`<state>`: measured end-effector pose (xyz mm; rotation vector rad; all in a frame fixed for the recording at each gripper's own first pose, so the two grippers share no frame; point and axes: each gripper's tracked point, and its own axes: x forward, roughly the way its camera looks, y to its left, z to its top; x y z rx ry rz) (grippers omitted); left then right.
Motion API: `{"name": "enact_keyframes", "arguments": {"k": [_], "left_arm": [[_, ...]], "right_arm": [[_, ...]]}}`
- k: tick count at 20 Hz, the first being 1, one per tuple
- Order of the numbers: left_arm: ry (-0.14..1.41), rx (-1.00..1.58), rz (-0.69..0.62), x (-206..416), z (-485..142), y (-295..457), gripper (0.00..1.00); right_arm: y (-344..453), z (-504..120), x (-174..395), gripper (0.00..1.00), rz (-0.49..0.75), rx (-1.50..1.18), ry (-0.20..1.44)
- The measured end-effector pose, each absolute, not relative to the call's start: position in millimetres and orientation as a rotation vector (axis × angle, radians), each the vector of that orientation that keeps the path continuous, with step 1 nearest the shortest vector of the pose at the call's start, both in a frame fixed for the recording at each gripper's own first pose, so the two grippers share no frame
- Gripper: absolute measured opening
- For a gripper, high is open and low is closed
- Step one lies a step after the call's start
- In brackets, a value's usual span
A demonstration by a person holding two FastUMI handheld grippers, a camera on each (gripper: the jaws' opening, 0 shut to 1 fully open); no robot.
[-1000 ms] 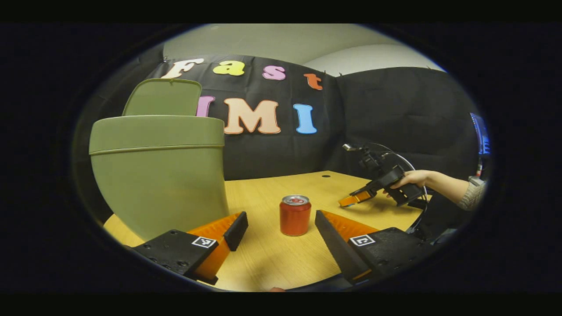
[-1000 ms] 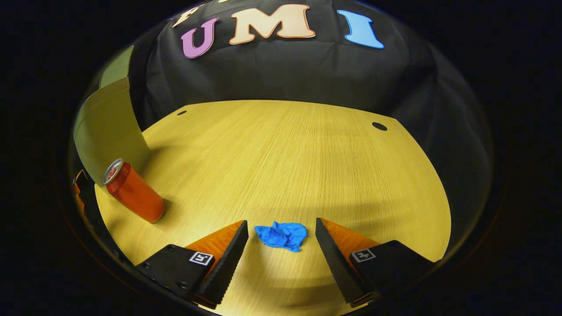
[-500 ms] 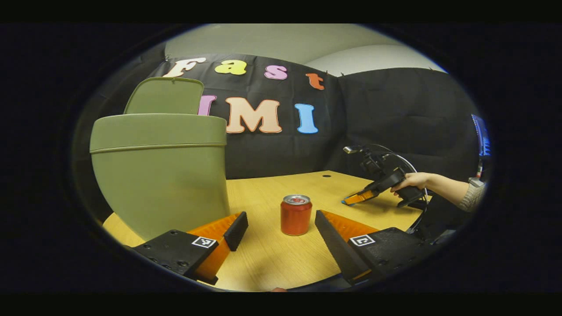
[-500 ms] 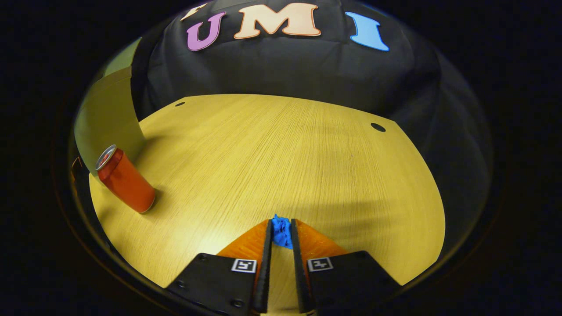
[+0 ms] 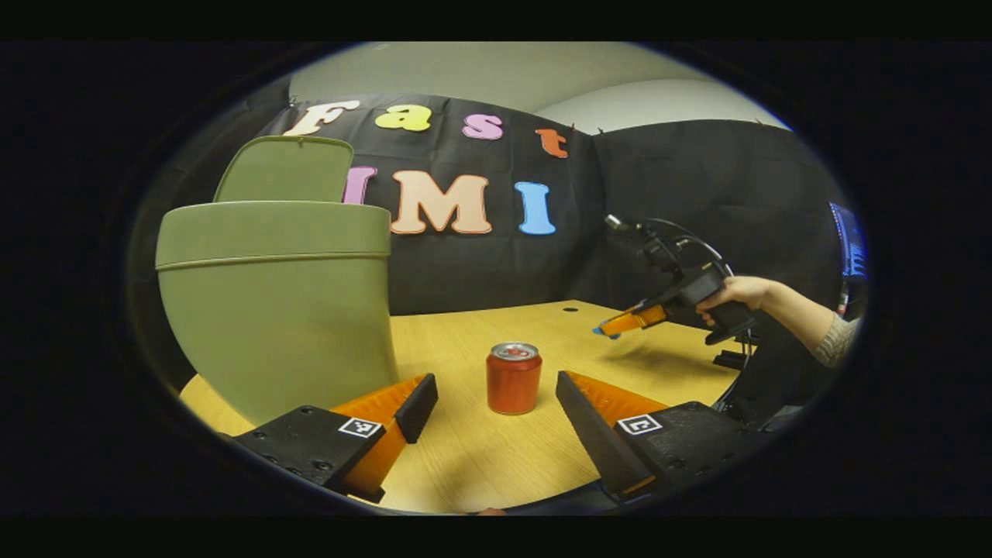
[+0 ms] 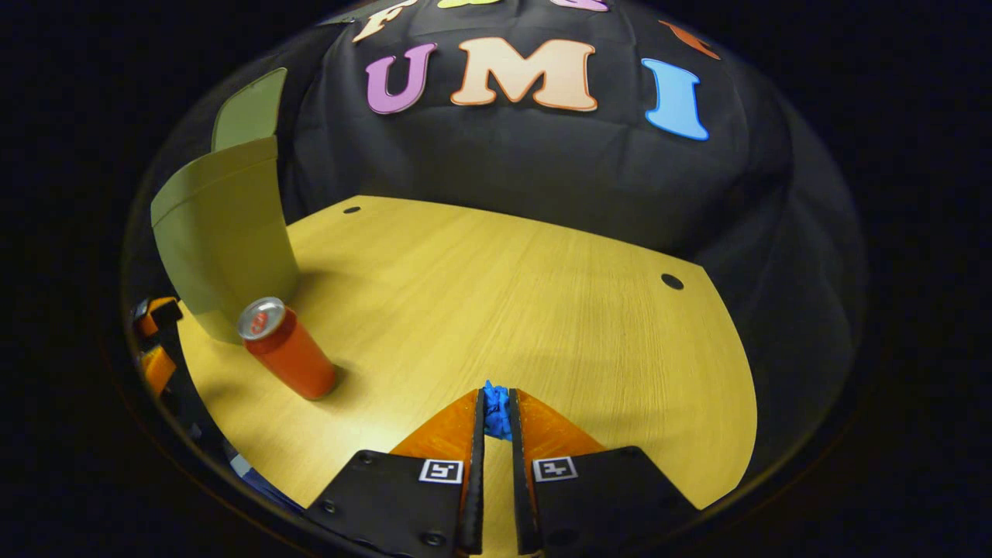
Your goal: Press the lid of the desktop garbage bin to open it, pick up the crumpled paper on the desktop and throw it into the bin, then pick up the pop can on the desktop and drop it into the bin, and finally close the garbage bin lid.
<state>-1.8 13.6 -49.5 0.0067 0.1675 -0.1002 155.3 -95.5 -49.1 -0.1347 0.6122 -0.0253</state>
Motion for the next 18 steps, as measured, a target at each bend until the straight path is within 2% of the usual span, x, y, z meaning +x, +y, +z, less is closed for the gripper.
{"name": "enact_keyframes", "arguments": {"k": [5,10,11,13,16,18], "left_arm": [[0.175,0.009,-0.125,-6.3,-50.9,5.2,0.97],[0.153,0.025,-0.136,-10.7,-40.2,1.2,0.92],[0.148,0.028,-0.139,-11.8,-38.9,-1.0,0.97],[0.142,0.032,-0.149,-13.0,-36.4,-3.8,0.97],[0.147,0.026,-0.163,-13.9,-37.9,-6.8,0.94],[0.152,0.022,-0.176,-14.0,-39.6,-9.5,0.97]], "right_arm": [[-46.9,30.2,164.9,0.18,0.041,-0.201,0.481],[38.2,112.4,185.8,0.18,0.182,-0.262,0.322],[54.8,126.8,191.0,0.18,0.206,-0.275,0.294],[94.4,152.3,196.1,0.18,0.274,-0.292,0.247],[165.0,167.6,210.6,0.18,0.391,-0.331,0.215],[202.1,166.9,215.4,0.18,0.451,-0.359,0.207]]}}
